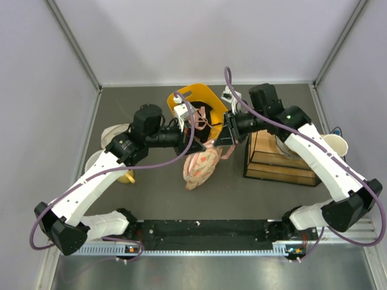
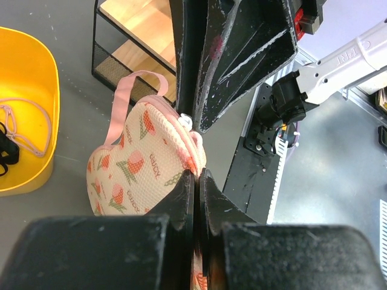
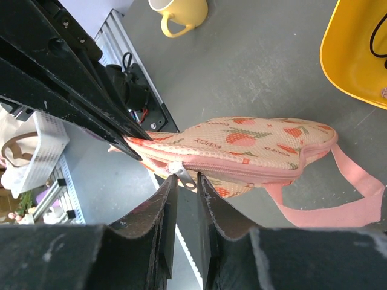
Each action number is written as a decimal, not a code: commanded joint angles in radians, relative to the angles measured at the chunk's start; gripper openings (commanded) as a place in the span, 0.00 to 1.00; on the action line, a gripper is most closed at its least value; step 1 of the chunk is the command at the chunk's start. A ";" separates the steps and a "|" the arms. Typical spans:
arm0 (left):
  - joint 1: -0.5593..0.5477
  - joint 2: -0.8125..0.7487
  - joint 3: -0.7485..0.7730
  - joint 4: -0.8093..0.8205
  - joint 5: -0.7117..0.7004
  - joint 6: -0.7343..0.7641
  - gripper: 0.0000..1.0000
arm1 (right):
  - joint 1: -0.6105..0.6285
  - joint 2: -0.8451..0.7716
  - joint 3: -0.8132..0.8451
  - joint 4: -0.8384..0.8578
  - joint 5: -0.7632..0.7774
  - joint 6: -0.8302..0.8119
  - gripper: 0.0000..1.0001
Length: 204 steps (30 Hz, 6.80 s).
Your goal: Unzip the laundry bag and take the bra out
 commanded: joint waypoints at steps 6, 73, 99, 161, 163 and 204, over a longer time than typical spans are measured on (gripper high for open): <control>0.002 -0.011 -0.002 0.046 0.048 0.021 0.00 | 0.011 -0.058 0.005 0.036 0.027 0.006 0.10; 0.014 -0.525 -0.182 0.247 -0.342 0.189 0.00 | 0.014 -0.210 -0.242 0.110 0.211 -0.049 0.00; 0.014 -0.355 0.092 -0.060 -0.043 0.189 0.00 | 0.020 -0.483 -0.639 0.885 -0.080 -0.397 0.85; 0.010 0.002 0.053 -0.166 -0.084 0.187 0.99 | 0.465 -0.356 -0.428 0.335 0.775 -0.486 0.00; 0.011 0.018 0.052 -0.165 -0.063 0.189 0.97 | 0.465 -0.363 -0.428 0.334 0.775 -0.488 0.00; 0.011 -0.300 -0.144 -0.034 -0.078 0.540 0.00 | 0.231 -0.284 -0.262 0.282 0.165 -0.107 0.58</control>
